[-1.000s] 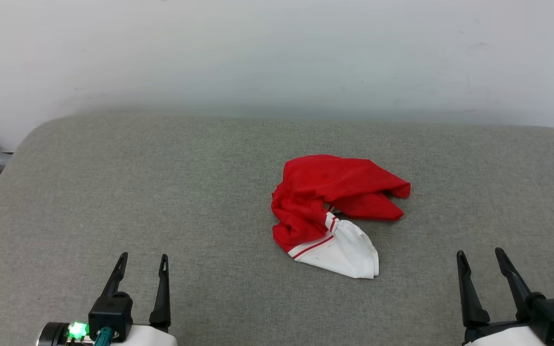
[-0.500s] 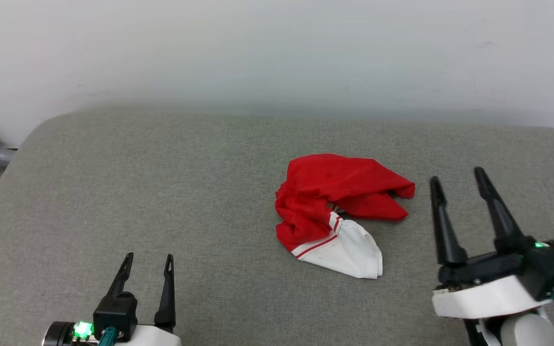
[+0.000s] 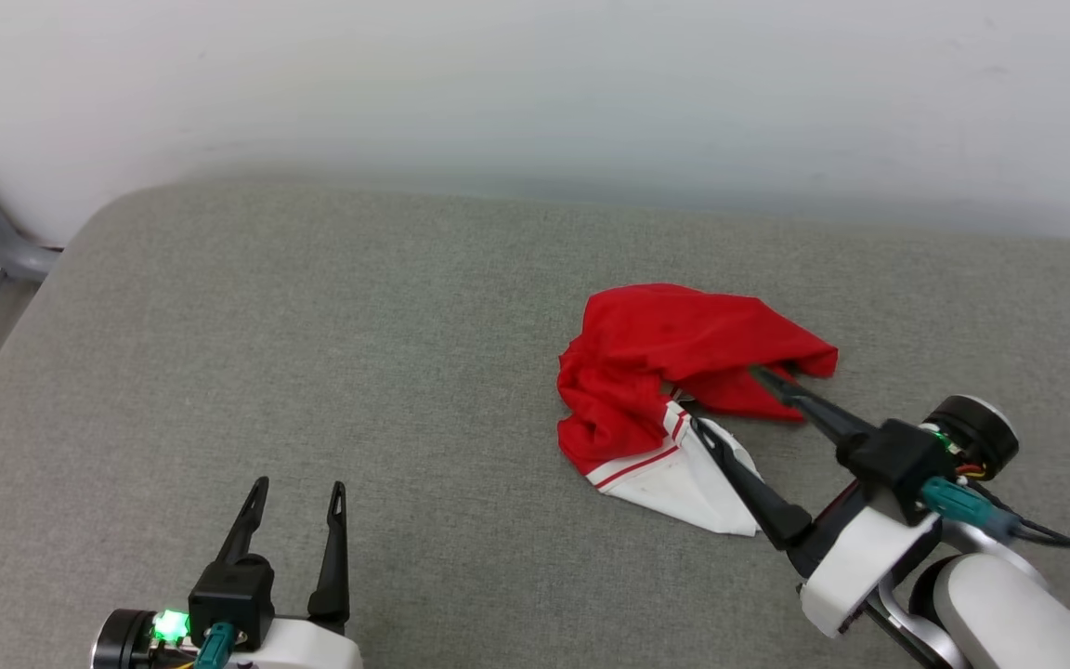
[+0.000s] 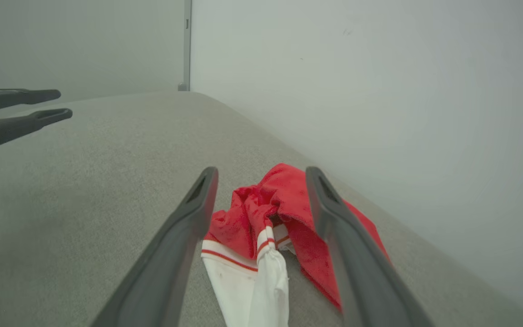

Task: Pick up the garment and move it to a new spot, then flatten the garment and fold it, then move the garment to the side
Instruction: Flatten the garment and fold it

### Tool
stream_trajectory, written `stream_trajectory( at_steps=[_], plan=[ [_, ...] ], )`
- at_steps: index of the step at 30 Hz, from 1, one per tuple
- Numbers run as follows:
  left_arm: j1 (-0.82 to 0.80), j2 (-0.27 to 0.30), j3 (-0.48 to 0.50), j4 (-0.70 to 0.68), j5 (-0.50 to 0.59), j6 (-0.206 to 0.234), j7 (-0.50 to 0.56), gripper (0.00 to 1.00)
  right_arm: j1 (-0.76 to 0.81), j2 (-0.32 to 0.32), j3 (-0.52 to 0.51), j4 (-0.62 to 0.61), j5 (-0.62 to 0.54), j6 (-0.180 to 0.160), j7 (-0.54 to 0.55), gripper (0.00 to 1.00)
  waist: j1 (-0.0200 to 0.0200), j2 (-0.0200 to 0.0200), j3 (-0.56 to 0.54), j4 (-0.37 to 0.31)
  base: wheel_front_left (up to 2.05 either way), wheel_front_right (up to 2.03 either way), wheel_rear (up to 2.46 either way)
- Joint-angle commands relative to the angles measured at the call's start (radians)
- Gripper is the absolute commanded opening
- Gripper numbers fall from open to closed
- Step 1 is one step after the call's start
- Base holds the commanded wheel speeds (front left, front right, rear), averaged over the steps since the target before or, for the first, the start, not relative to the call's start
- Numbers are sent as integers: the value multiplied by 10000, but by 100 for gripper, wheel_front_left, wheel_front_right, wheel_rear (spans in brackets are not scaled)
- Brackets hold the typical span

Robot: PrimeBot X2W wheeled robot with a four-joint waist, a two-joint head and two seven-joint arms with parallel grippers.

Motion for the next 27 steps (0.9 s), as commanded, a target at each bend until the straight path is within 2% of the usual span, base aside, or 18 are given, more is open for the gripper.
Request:
stream_trajectory(
  at_steps=[1, 6, 7, 15, 20, 27],
  plan=[
    [-180, -72, -12, -18, 15, -23, -26, 100, -480, -566, 747, 148, 442, -14, 670, 100, -2, 0, 151, 105, 0, 0, 0],
    [-328, -133, -73, -25, 48, -16, -26, 100, -1368, -1868, 2744, 236, 1503, -14, 2431, 100, -2, 0, 409, 333, 0, 0, 0],
    [-328, -133, -73, -25, 48, -16, -26, 100, -1368, -1868, 2744, 236, 1503, -14, 2431, 100, -2, 0, 409, 333, 0, 0, 0],
    [-620, -245, -125, -102, 65, -21, -26, 100, -2996, -3218, 5085, 383, 2758, -15, 4877, 100, -2, 0, 1038, 658, 0, 0, 0],
    [-911, -339, -223, -111, 42, -46, -26, 100, -4101, -3488, 6021, 770, 3195, -14, 5880, 100, -2, 0, 1530, 920, 0, 0, 0],
    [-1286, -433, -349, -136, -49, 2, -26, 100, -5262, -3407, 7406, 1603, 3813, -15, 6833, 100, -2, 0, 2067, 1238, 0, 0, 0]
  ],
)
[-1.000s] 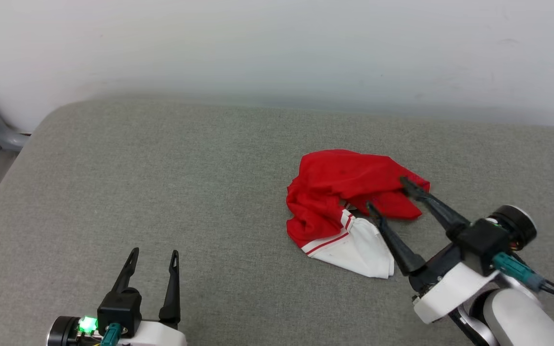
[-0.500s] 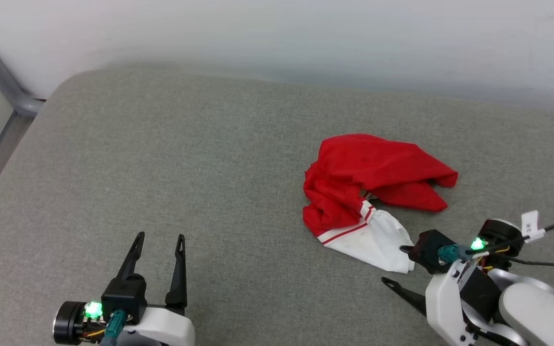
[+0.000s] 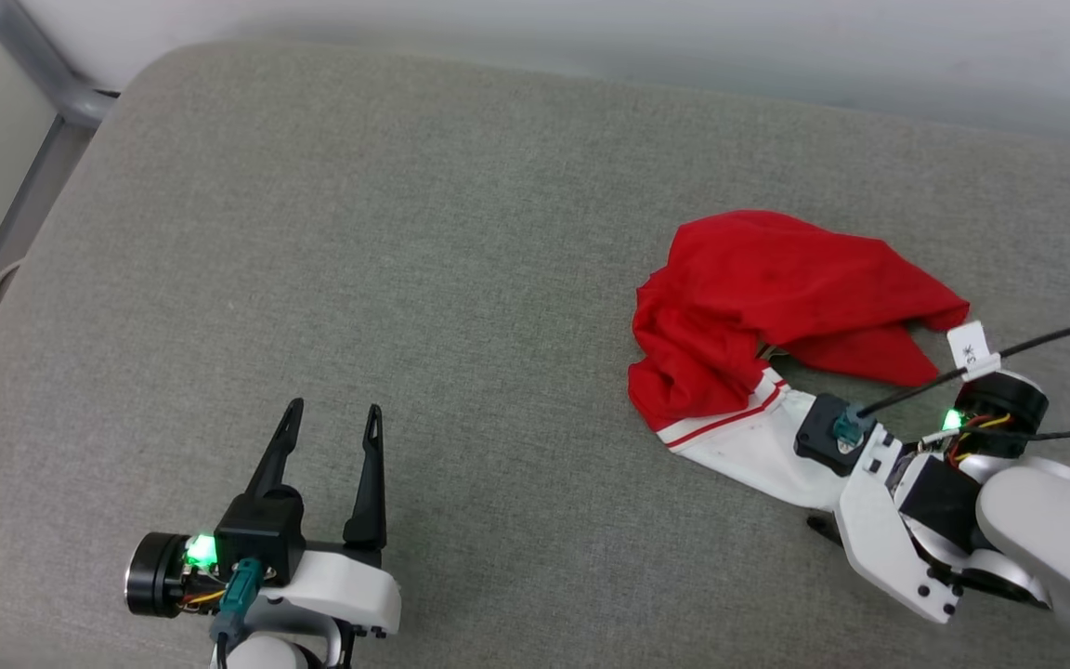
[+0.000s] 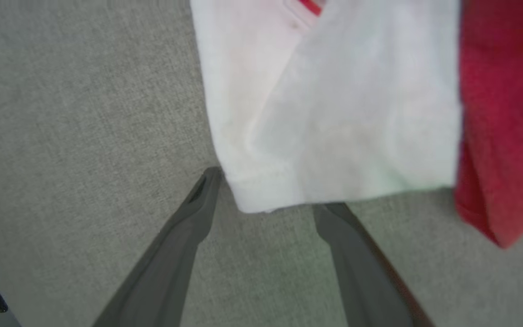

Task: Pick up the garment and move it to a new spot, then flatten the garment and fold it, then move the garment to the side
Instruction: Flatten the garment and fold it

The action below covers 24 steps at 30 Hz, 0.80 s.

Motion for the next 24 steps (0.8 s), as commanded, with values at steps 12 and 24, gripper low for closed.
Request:
stream_trajectory(
  at_steps=[12, 24],
  plan=[
    [-335, -93, -39, 21, -74, 80, -26, 100, 490, 621, 564, 824, 113, -16, 644, 0, -1, 0, 383, 126, 0, 0, 0],
    [175, 32, 196, 129, 93, -45, -26, 100, -385, 957, 380, -1183, 516, -14, -1634, 0, -1, 0, -794, -431, 0, 0, 0]
  ],
)
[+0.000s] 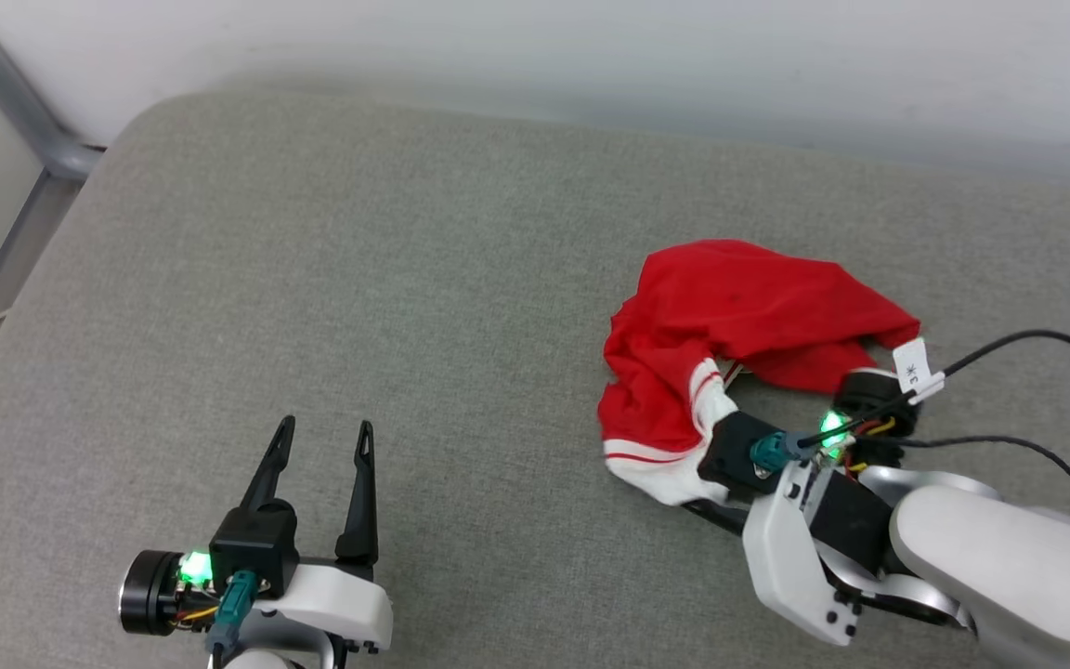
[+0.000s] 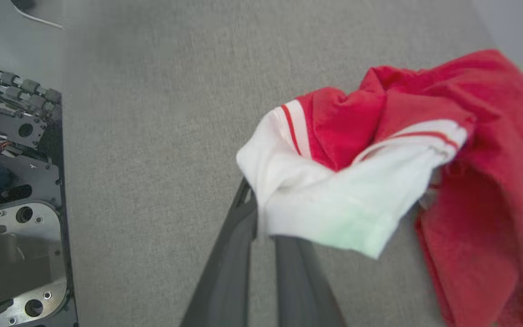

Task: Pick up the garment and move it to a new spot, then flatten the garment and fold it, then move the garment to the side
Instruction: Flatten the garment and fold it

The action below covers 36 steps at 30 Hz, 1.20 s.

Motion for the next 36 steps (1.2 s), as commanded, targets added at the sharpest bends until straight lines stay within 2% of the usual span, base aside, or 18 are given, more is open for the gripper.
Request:
stream_trajectory(
  at_steps=[1, 8, 13, 19, 24, 28, 32, 36],
  plan=[
    [151, 71, 45, -1, 73, -39, -26, 100, -269, 148, -10, -269, 145, -10, -374, 0, 0, 0, -326, -214, 0, 0, 0],
    [489, 130, 84, 36, 84, -66, -26, 100, -1407, 416, -367, -1043, 245, -10, -1976, 0, 0, 0, -858, -467, 0, 0, 0],
    [775, 196, 179, 30, 65, -49, -26, 100, -1823, 405, -1403, -1377, 14, -10, -2953, 0, 0, 0, -1239, -681, 0, 0, 0],
    [1108, 243, 269, -7, 59, -29, -26, 100, -1528, -17, -2686, -1714, -312, -12, -3210, 0, 0, 0, -1613, -1053, 0, 0, 0],
    [1285, 221, 285, -55, 34, -23, -26, 100, -621, -788, -3979, -1835, -504, -12, -3046, 0, 0, 0, -1761, -1445, 0, 0, 0],
    [1347, 185, 311, -95, 5, 3, -26, 100, 763, -1499, -5013, -1624, -678, -12, -2802, 0, 0, 0, -1779, -1740, 0, 0, 0],
    [1390, 161, 338, -135, -9, 16, -26, 100, 2673, -1914, -6240, -1221, -812, -12, -2640, 0, 0, 0, -1778, -1965, 0, 0, 0],
    [1465, 147, 372, -172, -16, 8, -26, 100, 4295, -1937, -7143, -777, -982, -12, -2661, 0, 0, 0, -1747, -2182, 0, 0, 0]
  ],
)
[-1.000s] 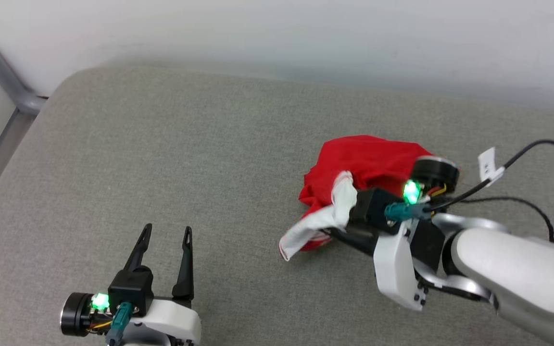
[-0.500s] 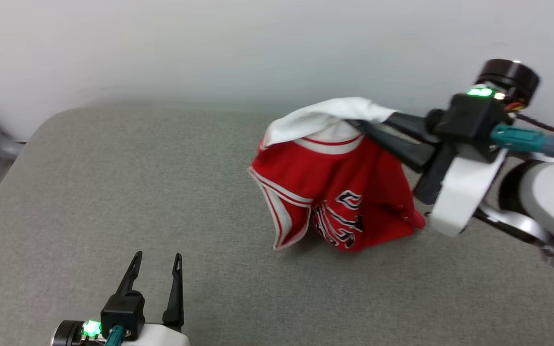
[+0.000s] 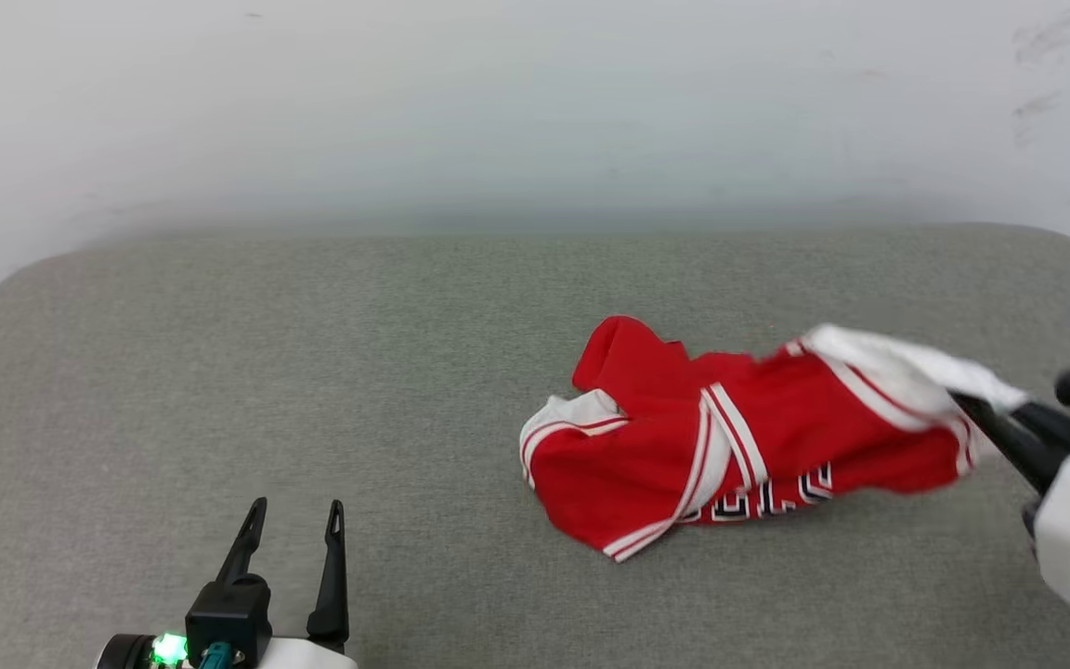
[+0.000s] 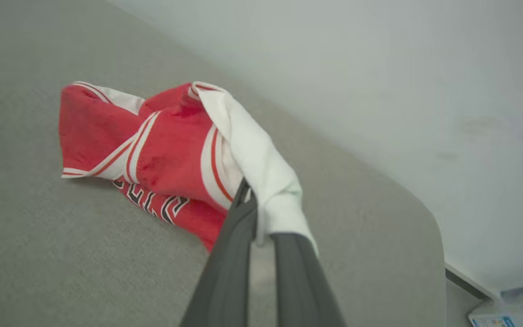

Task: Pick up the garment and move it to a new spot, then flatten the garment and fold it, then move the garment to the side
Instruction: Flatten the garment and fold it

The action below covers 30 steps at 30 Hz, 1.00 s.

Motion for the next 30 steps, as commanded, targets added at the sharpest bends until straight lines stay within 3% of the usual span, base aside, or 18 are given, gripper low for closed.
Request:
stream_trajectory(
  at_steps=[1, 7, 13, 21, 28, 29, 30],
  plan=[
    [84, -15, 29, -9, -30, -31, -26, 100, 505, -46, -289, 186, -224, -14, -47, 0, 0, -1, 40, -123, 0, 0, 0],
    [17, -18, 56, -3, 29, -73, -26, 100, 2768, 473, -1940, 1616, -362, -15, -193, 0, 0, -1, 167, -443, 0, 0, 0],
    [-246, 5, 39, -37, 54, -146, -26, 100, 3863, 1011, -2689, 3696, -151, -14, -595, 0, 0, -1, 477, -476, 0, 0, 0],
    [-493, 54, 44, 9, 100, -178, -26, 100, 3715, 1703, -2560, 6183, 110, -14, -964, 0, 0, -1, 798, -384, 0, 0, 0],
    [-481, 52, 71, 48, 95, -136, -26, 100, 3161, 2175, -2357, 7328, 407, -16, -1419, 0, 0, -1, 776, -386, 0, 0, 0],
    [-463, 49, 72, 47, 91, -128, -26, 100, 3067, 2219, -2439, 7386, 524, -16, -1581, 15, 0, -1, 757, -394, 0, 0, 0],
    [-443, 45, 78, 51, 84, -119, -26, 100, 2964, 2207, -2500, 7453, 535, -16, -1745, 69, 0, -1, 729, -405, 0, 0, 0]
  ],
)
